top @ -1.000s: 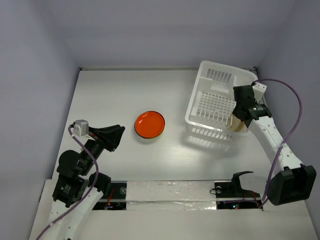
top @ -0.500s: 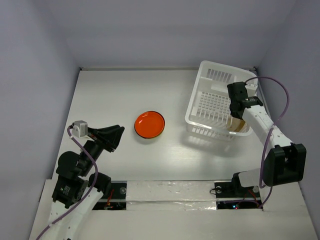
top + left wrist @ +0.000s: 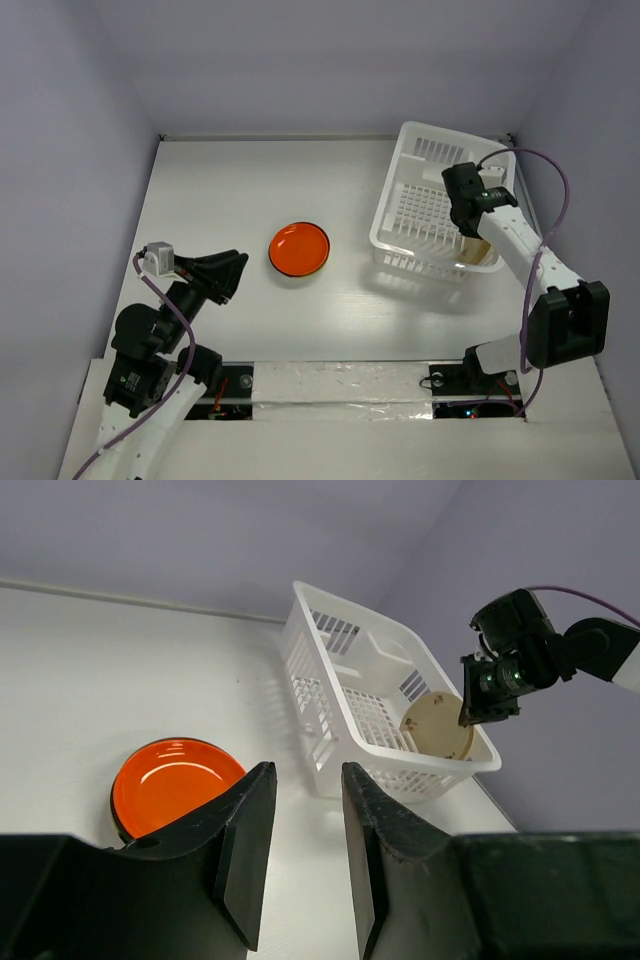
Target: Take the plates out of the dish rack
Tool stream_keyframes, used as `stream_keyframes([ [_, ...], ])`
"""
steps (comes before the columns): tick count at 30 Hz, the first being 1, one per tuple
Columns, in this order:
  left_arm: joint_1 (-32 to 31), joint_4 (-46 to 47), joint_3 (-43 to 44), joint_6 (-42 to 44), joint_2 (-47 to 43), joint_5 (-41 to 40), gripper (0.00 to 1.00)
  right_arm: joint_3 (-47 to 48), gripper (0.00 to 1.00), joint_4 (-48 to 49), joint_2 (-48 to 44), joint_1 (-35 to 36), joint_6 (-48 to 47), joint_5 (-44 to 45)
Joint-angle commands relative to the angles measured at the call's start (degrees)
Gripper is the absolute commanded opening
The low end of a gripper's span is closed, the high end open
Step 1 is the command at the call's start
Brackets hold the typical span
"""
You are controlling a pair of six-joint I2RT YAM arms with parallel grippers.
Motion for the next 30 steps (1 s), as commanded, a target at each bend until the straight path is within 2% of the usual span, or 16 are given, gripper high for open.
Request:
stream_keyframes([
  [1, -0.4, 1.56, 0.86, -0.29, -0.63, -0.32, 0.3, 5.46, 0.0, -4.65, -0.49, 2.68, 1.58, 7.98],
  [11, -0.4, 1.64, 0.77, -0.28, 0.16, -0.14, 0.31, 10.73, 0.0, -10.36, -1.8, 7.95, 3.95, 13.88],
  [17, -0.4, 1.64, 0.77, -0.28, 0.6, 0.3, 0.31, 20.57, 0.0, -12.74, -5.22, 12.87, 3.96, 9.93],
  [19, -0.4, 1.82, 0.77, -0.37, 0.51, 0.21, 0.31, 24.25, 0.0, -12.48, -5.84, 16.63, 3.87, 6.78],
  [22, -0.4, 1.65, 0.77, -0.37, 0.78, 0.21, 0.31, 25.77, 0.0, -8.19, -6.64, 21.04, 6.05, 0.03],
  [25, -0.4, 1.65, 0.86, -0.37, 1.48, 0.03, 0.31, 21.3, 0.0, 3.39, -5.59, 27.81, 6.85, -10.94],
  [27, -0.4, 1.64, 0.77, -0.28, 1.92, -0.05, 0.31, 17.87, 0.0, 12.54, -2.61, 32.28, 8.35, -14.84],
  [30, -0.4, 1.64, 0.77, -0.37, 2.62, -0.23, 0.31, 16.28, 0.0, 21.34, 1.79, 34.76, 9.93, -21.0],
])
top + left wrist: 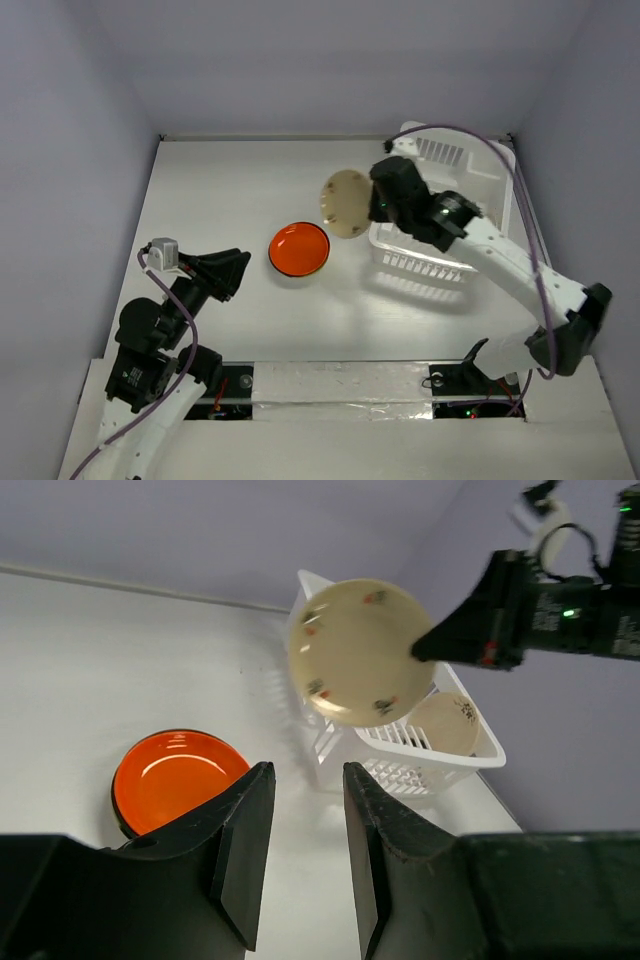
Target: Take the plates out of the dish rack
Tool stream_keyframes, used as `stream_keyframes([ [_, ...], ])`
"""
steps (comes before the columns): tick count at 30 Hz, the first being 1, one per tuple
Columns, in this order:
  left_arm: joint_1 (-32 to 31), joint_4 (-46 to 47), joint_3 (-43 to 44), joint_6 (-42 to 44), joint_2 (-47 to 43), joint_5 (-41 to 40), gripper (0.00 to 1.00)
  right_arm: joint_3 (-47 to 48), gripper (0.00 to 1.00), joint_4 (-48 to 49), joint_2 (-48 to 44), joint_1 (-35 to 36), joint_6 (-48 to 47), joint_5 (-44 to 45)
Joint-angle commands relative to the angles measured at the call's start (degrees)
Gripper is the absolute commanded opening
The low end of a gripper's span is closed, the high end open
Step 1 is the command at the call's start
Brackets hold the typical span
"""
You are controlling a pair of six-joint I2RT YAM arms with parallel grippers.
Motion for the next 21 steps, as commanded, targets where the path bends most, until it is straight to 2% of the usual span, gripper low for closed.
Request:
stream_keyframes([
  [1, -0.4, 1.56, 0.77, -0.11, 1.31, -0.4, 0.31, -2.5, 0.0, 18.48, 8.04, 3.25, 3.31, -13.83],
  [8, 0.21, 1.56, 0.68, -0.29, 1.93, -0.76, 0.31, -1.53, 0.0, 27.37, 19.13, 3.77, 5.59, -23.17],
  [13, 0.83, 1.73, 0.68, -0.2, 3.07, -0.32, 0.31, -4.95, 0.0, 32.39, 22.74, 3.78, 8.58, -27.82],
  [21, 0.83, 1.82, 0.59, -0.2, 2.98, -0.05, 0.31, -10.84, 0.08, 32.75, 23.27, 3.78, 10.61, -26.0],
])
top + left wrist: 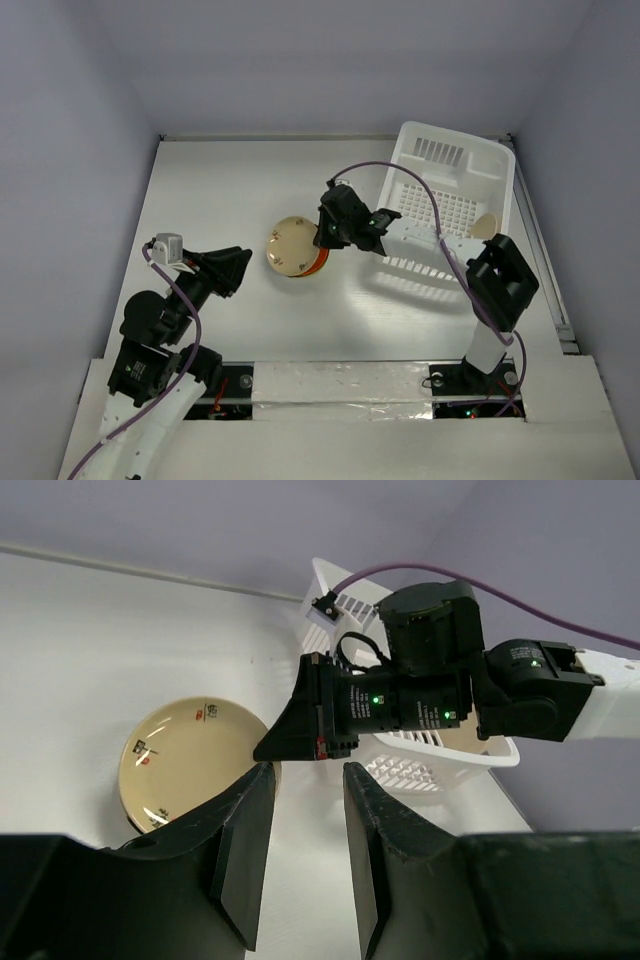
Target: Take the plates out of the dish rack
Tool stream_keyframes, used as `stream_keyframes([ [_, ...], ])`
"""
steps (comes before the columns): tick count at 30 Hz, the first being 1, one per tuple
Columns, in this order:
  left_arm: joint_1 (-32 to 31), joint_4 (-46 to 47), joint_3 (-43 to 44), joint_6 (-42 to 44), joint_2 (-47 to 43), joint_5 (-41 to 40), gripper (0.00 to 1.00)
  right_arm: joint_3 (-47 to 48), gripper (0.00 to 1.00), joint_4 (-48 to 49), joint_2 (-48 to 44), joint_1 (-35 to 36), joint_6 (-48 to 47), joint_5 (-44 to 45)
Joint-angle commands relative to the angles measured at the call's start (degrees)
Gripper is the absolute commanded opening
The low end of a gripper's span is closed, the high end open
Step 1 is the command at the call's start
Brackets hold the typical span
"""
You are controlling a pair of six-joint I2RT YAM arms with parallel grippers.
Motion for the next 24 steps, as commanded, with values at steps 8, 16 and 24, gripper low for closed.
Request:
stream_keyframes([
  [8, 0.3, 2.08, 0.59, -0.15, 0.21, 0.76, 0.31, -1.41, 0.54, 0.52, -3.33, 0.33, 0.59, 3.75],
  [16, 0.3, 2.35, 0.42, -0.07, -0.32, 1.72, 0.31, -2.63, 0.46, -7.21, -16.59, 0.33, -0.03, 22.77],
  [24, 0.3, 3.23, 0.15, -0.06, -1.64, 4.01, 0.35, -10.89, 0.0, -22.33, -35.04, -18.37, 0.6, 33.11],
])
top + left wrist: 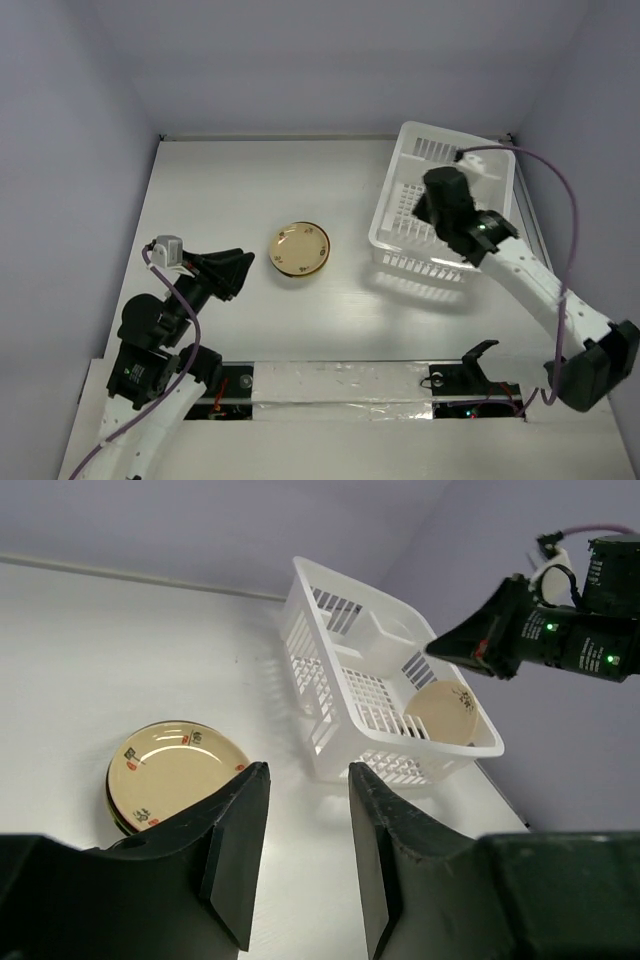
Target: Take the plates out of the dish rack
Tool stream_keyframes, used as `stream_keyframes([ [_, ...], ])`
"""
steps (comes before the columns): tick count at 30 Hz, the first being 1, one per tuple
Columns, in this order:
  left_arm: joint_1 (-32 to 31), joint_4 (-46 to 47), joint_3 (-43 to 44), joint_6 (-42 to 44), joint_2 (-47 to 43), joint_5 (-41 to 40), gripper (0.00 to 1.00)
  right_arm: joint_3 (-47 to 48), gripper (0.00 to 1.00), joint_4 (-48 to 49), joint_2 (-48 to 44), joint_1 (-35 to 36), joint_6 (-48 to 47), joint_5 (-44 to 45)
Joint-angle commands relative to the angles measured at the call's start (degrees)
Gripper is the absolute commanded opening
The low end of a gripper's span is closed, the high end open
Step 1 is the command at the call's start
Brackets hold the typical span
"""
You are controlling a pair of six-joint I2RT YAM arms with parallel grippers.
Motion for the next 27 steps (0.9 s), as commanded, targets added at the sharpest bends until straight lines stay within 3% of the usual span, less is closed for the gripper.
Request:
stream_keyframes([
  [1, 0.3, 3.31, 0.07, 0.0, -0.79, 2.28, 0.35, -5.97, 0.0, -9.68, -7.34, -10.56, -1.29, 7.28],
  [3, 0.3, 3.49, -0.02, 0.0, -1.22, 2.98, 0.36, -7.92, 0.0, -10.3, -12.71, -17.24, -4.36, 6.4],
  [6, -0.22, 3.58, 0.06, 0.17, -2.19, 2.81, 0.37, -8.9, 0.16, -12.41, -14.48, -23.75, -7.27, 6.48],
  [8, -0.75, 3.32, 0.15, 0.18, -2.63, 2.72, 0.38, -8.46, 0.35, -13.46, -13.7, -25.95, -10.06, 6.22],
  [10, -1.28, 3.23, 0.24, 0.26, -3.16, 2.37, 0.38, -7.84, 0.41, -14.17, -11.77, -28.77, -11.31, 6.65],
  [19, -1.89, 2.7, 0.51, 0.35, -4.39, 1.23, 0.38, -3.19, 0.37, -15.66, -0.35, -31.59, -15.36, 5.69],
  [27, -2.42, 2.52, 0.68, 0.26, -4.92, 0.7, 0.38, -2.66, 0.3, -14.52, 4.49, -33.25, -16.15, 6.83],
])
